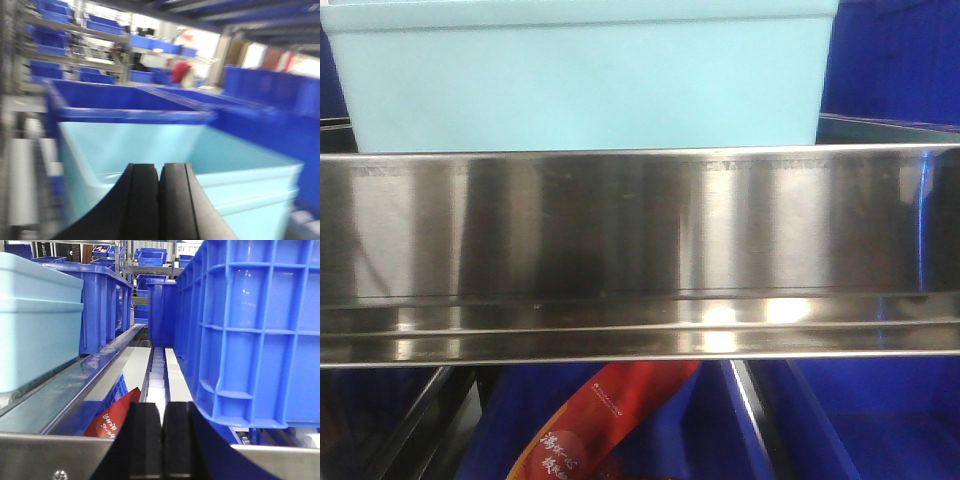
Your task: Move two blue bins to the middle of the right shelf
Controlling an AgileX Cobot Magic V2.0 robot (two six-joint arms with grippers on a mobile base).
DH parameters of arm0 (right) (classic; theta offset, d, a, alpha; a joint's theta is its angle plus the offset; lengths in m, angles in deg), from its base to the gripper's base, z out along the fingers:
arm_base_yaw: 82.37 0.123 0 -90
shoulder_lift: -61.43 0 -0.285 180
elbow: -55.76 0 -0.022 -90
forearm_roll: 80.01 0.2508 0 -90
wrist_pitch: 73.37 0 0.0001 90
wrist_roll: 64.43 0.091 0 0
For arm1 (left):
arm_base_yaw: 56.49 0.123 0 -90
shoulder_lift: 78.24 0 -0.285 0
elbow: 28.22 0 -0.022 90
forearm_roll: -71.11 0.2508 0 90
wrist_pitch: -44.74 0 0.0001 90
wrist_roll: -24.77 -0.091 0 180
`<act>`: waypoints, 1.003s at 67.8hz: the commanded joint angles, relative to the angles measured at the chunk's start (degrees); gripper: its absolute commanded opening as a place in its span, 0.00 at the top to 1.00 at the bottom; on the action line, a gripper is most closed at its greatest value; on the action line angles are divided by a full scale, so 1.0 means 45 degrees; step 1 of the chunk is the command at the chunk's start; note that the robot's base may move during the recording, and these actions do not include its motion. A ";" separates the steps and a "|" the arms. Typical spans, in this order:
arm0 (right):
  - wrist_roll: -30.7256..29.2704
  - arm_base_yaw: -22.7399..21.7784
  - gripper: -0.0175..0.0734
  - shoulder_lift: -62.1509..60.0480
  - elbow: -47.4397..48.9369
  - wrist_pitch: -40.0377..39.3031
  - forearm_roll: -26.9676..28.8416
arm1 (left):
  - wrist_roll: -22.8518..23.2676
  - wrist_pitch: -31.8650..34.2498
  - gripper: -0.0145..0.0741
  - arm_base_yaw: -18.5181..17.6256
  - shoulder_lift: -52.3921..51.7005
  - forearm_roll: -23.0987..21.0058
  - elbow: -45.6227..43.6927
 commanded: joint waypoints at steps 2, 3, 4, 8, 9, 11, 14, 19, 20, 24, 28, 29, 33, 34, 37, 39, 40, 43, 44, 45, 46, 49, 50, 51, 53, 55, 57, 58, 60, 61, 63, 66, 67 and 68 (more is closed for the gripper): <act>0.0034 -0.0033 0.99 -0.0064 -0.0021 -0.0315 0.0071 | -0.1621 0.0687 0.96 0.1057 -0.0614 -0.0240 0.0735; 0.0034 -0.0033 0.99 -0.0064 -0.0021 -0.0315 0.0071 | -0.1757 0.0813 0.96 0.1238 -0.0713 -0.0240 0.0881; 0.0034 -0.0033 0.99 -0.0064 -0.0021 -0.0315 0.0071 | -0.1835 0.0944 0.96 0.1516 -0.0876 -0.0240 0.1108; 0.0034 -0.0033 0.99 -0.0064 -0.0021 -0.0315 0.0071 | -0.1857 0.0970 0.96 0.2190 -0.1294 -0.0276 0.1718; 0.0034 -0.0033 0.99 -0.0064 -0.0021 -0.0315 0.0071 | -0.1857 0.0907 0.96 0.2474 -0.1483 -0.0271 0.1863; 0.0034 -0.0033 0.99 -0.0064 -0.0021 -0.0315 0.0071 | -0.1857 0.0836 0.96 0.2848 -0.1743 -0.0271 0.2140; 0.0034 -0.0033 0.99 -0.0064 -0.0021 -0.0315 0.0071 | -0.1857 0.0643 0.96 0.3363 -0.2126 -0.0271 0.2606; 0.0034 -0.0033 0.99 -0.0064 -0.0021 -0.0315 0.0071 | -0.1857 0.0552 0.96 0.4127 -0.2835 -0.0271 0.3309; 0.0034 -0.0033 0.99 -0.0064 -0.0021 -0.0315 0.0071 | -0.1857 0.0552 0.96 0.4242 -0.2969 -0.0271 0.3434; 0.0034 -0.0033 0.99 -0.0064 -0.0021 -0.0315 0.0071 | -0.1857 0.0552 0.96 0.4629 -0.3503 -0.0271 0.3906; 0.0034 -0.0033 0.99 -0.0064 -0.0021 -0.0315 0.0071 | -0.1857 0.0552 0.96 0.4968 -0.4073 -0.0271 0.4360; 0.0034 -0.0033 0.99 -0.0064 -0.0021 -0.0315 0.0071 | -0.1857 0.0576 0.96 0.5030 -0.4194 -0.0271 0.4481; 0.0034 -0.0033 0.99 -0.0064 -0.0021 -0.0315 0.0071 | -0.1857 0.0577 0.96 0.5220 -0.4646 -0.0271 0.5031; 0.0034 -0.0033 0.99 -0.0064 -0.0021 -0.0315 0.0071 | -0.1857 0.0577 0.96 0.5263 -0.4757 -0.0271 0.5090; 0.0034 -0.0033 0.99 -0.0064 -0.0021 -0.0315 0.0071 | -0.1857 0.0597 0.96 0.5304 -0.5079 -0.0271 0.5511; 0.0034 -0.0033 0.99 -0.0064 -0.0021 -0.0315 0.0071 | -0.1857 0.0636 0.96 0.5325 -0.5329 -0.0271 0.5805; 0.0034 -0.0033 0.99 -0.0064 -0.0021 -0.0315 0.0071 | -0.1857 0.0702 0.96 0.5325 -0.5427 -0.0271 0.5922; 0.0034 -0.0033 0.99 -0.0064 -0.0021 -0.0315 0.0071 | -0.1857 0.0792 0.96 0.5325 -0.5707 -0.0271 0.6247; 0.0034 -0.0033 0.99 -0.0064 -0.0021 -0.0315 0.0071 | -0.1857 0.0794 0.96 0.5325 -0.5800 -0.0271 0.6345; 0.0034 -0.0033 0.99 -0.0064 -0.0021 -0.0315 0.0071 | -0.1857 0.0829 0.96 0.5325 -0.5891 -0.0271 0.6444; 0.0034 -0.0033 0.99 -0.0064 -0.0021 -0.0315 0.0071 | -0.1857 0.0848 0.96 0.5325 -0.5986 -0.0271 0.6535; 0.0034 -0.0033 0.99 -0.0064 -0.0021 -0.0315 0.0071 | -0.1857 0.0956 0.96 0.5325 -0.6316 -0.0271 0.6817; 0.0034 -0.0033 0.99 -0.0064 -0.0021 -0.0315 0.0071 | -0.1857 0.0992 0.96 0.5325 -0.6414 -0.0271 0.6957; 0.0034 -0.0033 0.99 -0.0064 -0.0021 -0.0315 0.0071 | -0.1857 0.1041 0.96 0.5325 -0.6511 -0.0271 0.7046; 0.0034 -0.0033 0.99 -0.0064 -0.0021 -0.0315 0.0071 | -0.1857 0.1102 0.96 0.5325 -0.6711 -0.0271 0.7215; 0.0034 -0.0033 0.99 -0.0064 -0.0021 -0.0315 0.0071 | -0.1857 0.1100 0.96 0.5325 -0.6953 -0.0271 0.7362; 0.0034 -0.0033 0.99 -0.0064 -0.0021 -0.0315 0.0071 | -0.1857 0.1100 0.96 0.5325 -0.7115 -0.0271 0.7362; 0.0034 -0.0033 0.99 -0.0064 -0.0021 -0.0315 0.0071 | -0.1857 0.1100 0.96 0.5325 -0.7115 -0.0271 0.7362; 0.0034 -0.0033 0.99 -0.0064 -0.0021 -0.0315 0.0071 | -0.1857 0.1125 0.96 0.5325 -0.7115 -0.0291 0.7362; 0.0034 -0.0033 0.99 -0.0064 -0.0021 -0.0315 0.0071 | -0.1857 0.0949 0.96 0.5325 -0.7115 -0.0291 0.7362; 0.0034 -0.0033 0.99 -0.0064 -0.0021 -0.0315 0.0071 | -0.1857 0.0805 0.96 0.5325 -0.7115 -0.0299 0.7362; 0.0034 -0.0033 0.99 -0.0064 -0.0021 -0.0315 0.0071 | -0.1857 0.0897 0.96 0.5325 -0.7115 -0.0323 0.7362; 0.0034 -0.0033 0.99 -0.0064 -0.0021 -0.0315 0.0071 | -0.1857 0.0894 0.96 0.5325 -0.7115 -0.0323 0.7362; 0.0034 -0.0033 0.99 -0.0064 -0.0021 -0.0315 0.0071 | -0.1857 0.0926 0.96 0.5325 -0.7115 -0.0323 0.7362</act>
